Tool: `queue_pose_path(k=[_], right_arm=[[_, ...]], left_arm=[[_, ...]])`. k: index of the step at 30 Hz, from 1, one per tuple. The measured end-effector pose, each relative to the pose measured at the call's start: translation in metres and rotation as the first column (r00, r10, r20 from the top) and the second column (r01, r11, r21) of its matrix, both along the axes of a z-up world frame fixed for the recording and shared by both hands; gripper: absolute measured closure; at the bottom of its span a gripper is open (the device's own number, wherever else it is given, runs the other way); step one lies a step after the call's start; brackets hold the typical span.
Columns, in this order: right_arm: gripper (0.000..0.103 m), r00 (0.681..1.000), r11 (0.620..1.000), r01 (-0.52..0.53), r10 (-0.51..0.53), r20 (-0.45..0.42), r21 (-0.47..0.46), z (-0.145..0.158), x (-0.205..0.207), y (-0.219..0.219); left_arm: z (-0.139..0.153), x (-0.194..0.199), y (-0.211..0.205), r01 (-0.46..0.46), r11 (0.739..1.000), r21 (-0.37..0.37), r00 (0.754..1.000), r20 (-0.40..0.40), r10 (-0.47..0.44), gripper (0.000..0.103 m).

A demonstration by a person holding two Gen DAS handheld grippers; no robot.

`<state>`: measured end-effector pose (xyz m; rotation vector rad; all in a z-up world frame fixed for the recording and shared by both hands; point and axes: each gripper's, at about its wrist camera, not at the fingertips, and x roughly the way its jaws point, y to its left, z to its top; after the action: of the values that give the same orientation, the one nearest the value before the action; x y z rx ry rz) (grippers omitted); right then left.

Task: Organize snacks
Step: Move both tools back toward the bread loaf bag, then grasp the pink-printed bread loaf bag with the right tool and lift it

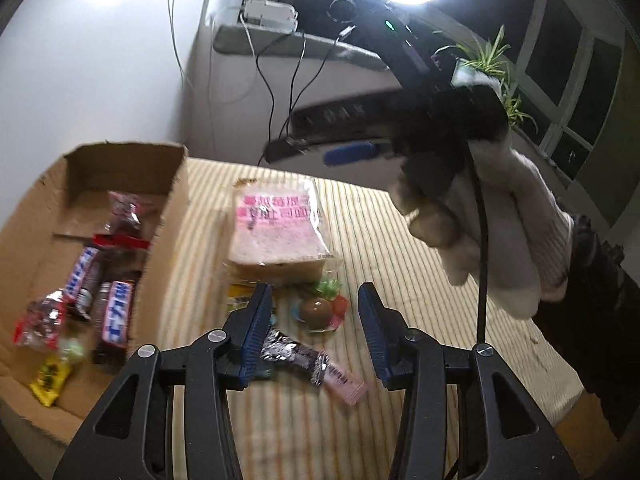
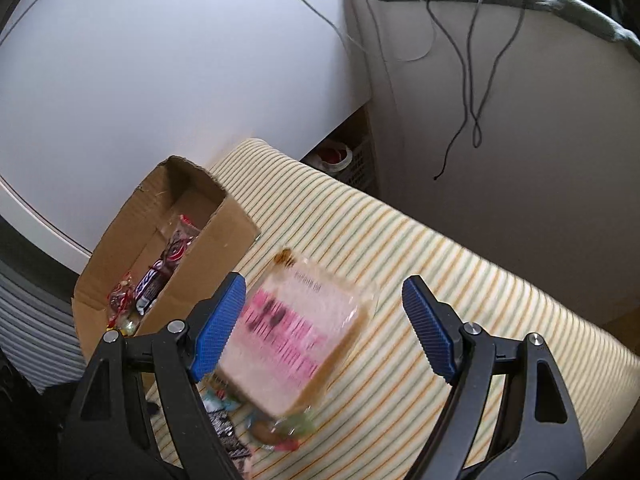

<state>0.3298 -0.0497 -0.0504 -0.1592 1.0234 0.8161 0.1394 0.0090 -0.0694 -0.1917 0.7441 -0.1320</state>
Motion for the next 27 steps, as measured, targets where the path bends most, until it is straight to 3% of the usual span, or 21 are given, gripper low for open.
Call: queue_pose_path(k=[6,16,23,27], right_arm=[[0.02,0.996,0.996,-0.079,0.078,-0.048,-0.033,-0.022,0.025,0.021],[0.021,0.971,0.985,-0.168,0.17,-0.169,0.025,-0.049,0.035,0.027],[0.037,0.966,0.98,-0.196,0.196,-0.171,0.016,-0.047,0.022,0.018],[0.039,0.964,0.98,-0.196,0.196,-0.178,0.013,-0.047,0.02,0.011]], left_arm=[[-0.014,0.021,-0.002,-0.043,0.999,0.007,0.998,-0.046,0.043,0.052],[-0.034,0.041,-0.001,-0.064,0.998,-0.003,0.993,-0.101,0.063,0.048],[-0.033,0.047,0.007,-0.084,0.996,-0.014,0.992,-0.1,0.082,0.044],[-0.035,0.049,0.006,-0.088,0.996,-0.002,0.992,-0.09,0.087,0.043]])
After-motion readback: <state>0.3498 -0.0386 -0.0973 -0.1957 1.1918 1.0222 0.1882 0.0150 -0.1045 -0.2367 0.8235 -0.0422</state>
